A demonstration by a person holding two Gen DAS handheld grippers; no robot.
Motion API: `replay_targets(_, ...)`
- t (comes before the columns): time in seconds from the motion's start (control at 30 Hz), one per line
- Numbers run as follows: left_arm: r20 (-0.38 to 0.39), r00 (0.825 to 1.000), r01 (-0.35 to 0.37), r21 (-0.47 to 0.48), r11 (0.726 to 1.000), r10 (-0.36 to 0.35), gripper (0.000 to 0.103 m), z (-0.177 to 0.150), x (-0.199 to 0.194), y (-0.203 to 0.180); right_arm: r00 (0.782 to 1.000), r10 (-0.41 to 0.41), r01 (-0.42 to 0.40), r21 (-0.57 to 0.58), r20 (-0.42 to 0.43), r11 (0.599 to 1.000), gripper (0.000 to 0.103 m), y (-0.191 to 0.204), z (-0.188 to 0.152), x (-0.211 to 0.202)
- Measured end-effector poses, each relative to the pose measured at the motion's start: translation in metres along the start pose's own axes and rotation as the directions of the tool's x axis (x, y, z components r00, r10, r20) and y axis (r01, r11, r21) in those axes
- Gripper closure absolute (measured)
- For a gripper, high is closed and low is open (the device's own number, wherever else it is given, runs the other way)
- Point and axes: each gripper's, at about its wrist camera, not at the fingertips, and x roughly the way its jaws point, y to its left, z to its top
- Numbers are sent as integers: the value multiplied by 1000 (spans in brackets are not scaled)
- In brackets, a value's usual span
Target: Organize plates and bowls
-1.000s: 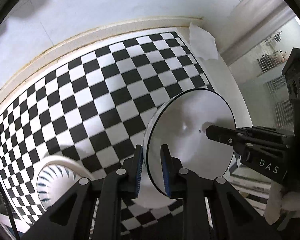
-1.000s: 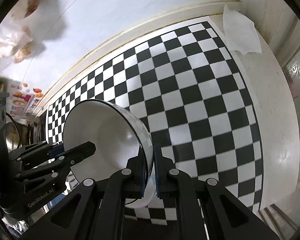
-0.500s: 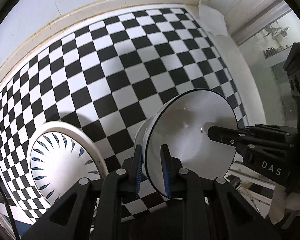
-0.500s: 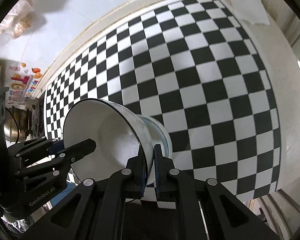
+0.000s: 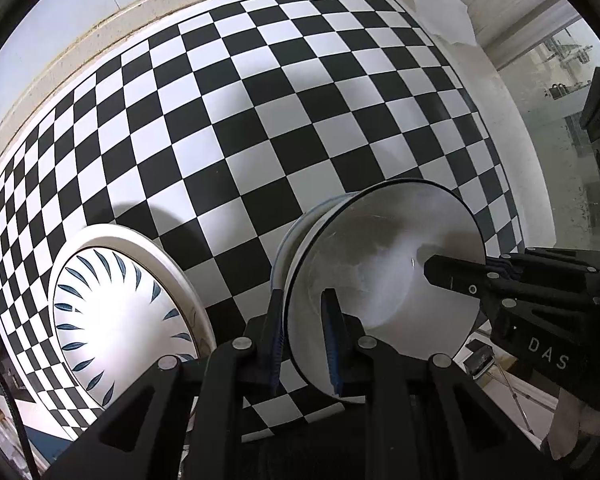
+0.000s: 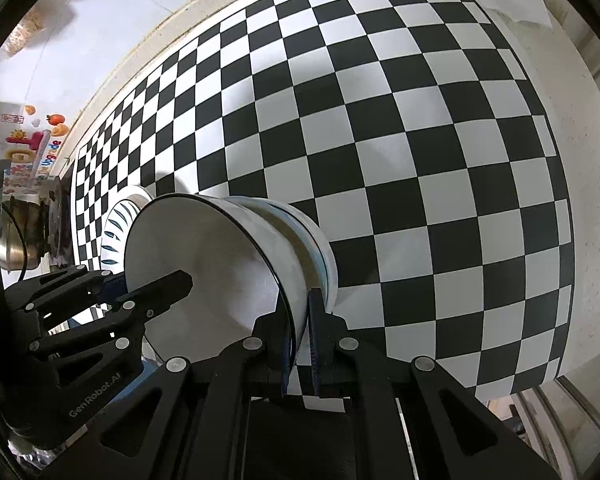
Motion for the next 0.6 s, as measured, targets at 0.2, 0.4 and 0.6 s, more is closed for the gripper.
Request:
replay_targets(0.2, -19, 1000, -21, -11, 1000, 21, 88, 1, 7, 0, 1000, -3, 3, 0, -18, 1000, 94, 1, 2, 6)
replay_targets(0.4, -28, 999, -30, -28, 999, 29, 88, 2, 10, 3, 999, -8, 8, -1, -34, 1000, 94, 3, 4, 11)
replay_targets(0.6, -20, 999, -33, -38, 999, 32, 87, 3, 9, 3, 999, -10, 10, 11, -46, 1000, 93, 3, 4, 14)
